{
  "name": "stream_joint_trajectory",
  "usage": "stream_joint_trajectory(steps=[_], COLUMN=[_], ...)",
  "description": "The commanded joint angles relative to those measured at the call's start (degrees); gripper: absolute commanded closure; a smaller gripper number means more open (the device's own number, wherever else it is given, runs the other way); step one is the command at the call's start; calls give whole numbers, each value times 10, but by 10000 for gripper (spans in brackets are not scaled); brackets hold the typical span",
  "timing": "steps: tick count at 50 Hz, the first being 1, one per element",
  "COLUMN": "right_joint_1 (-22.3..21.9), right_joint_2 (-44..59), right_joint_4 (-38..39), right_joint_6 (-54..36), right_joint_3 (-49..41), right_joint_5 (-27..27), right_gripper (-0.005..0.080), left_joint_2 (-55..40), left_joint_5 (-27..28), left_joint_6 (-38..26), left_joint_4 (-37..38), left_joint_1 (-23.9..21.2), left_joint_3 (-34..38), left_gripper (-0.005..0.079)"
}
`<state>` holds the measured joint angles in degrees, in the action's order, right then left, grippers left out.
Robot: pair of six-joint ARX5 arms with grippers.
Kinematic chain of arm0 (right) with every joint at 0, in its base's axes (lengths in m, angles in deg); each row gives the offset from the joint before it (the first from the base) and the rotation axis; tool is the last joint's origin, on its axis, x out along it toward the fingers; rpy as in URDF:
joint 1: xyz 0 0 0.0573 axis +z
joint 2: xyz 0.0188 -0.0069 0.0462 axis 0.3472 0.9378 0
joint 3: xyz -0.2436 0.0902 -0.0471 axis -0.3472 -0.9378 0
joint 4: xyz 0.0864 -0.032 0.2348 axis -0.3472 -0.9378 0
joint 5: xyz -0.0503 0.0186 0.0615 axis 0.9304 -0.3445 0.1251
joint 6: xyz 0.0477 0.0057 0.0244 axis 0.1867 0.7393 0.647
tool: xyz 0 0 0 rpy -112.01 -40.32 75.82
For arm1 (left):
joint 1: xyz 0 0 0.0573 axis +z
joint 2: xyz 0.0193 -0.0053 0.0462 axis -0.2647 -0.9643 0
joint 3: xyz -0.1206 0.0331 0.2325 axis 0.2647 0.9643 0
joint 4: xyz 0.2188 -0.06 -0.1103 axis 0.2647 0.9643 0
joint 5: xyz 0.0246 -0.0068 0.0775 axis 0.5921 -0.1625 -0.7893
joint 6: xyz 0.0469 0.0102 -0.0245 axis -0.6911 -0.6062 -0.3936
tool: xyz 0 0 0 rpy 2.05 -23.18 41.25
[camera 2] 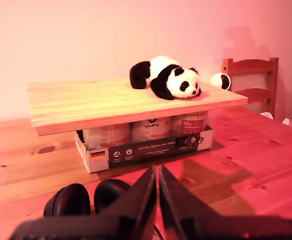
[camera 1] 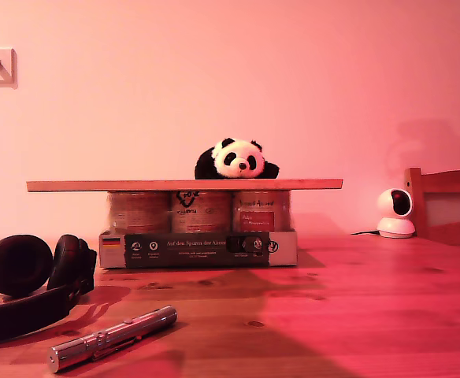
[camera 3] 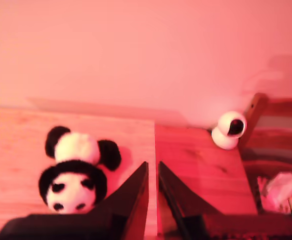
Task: Pick up the stuffed panda toy and place it on the shelf behind you
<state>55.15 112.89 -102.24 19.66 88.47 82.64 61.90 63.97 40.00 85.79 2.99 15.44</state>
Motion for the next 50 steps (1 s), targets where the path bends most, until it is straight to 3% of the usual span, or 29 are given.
stream_joint_trajectory(steps=[1, 15, 26, 37, 50], right_joint_1=[10, 42, 37, 6, -63], right_joint_2=[0, -99, -202, -290, -377], right_joint_4=[17, 190, 322, 416, 518], right_joint_6=[3, -14, -50, -76, -100], right_joint_3=[-50, -291, -469, -612, -756], right_joint_5=[8, 6, -48, -84, -142], right_gripper=[717, 717, 717, 717, 717], left_joint_2=[5, 5, 5, 5, 5], left_joint_5=[0, 1, 3, 3, 8], left_joint_6=[0, 0, 0, 0, 0], left_joint_4=[-5, -5, -2, -1, -1], left_joint_1=[-2, -2, -2, -2, -2], left_joint_3=[-5, -5, -5, -5, -5], left_gripper=[764, 764, 764, 764, 764])
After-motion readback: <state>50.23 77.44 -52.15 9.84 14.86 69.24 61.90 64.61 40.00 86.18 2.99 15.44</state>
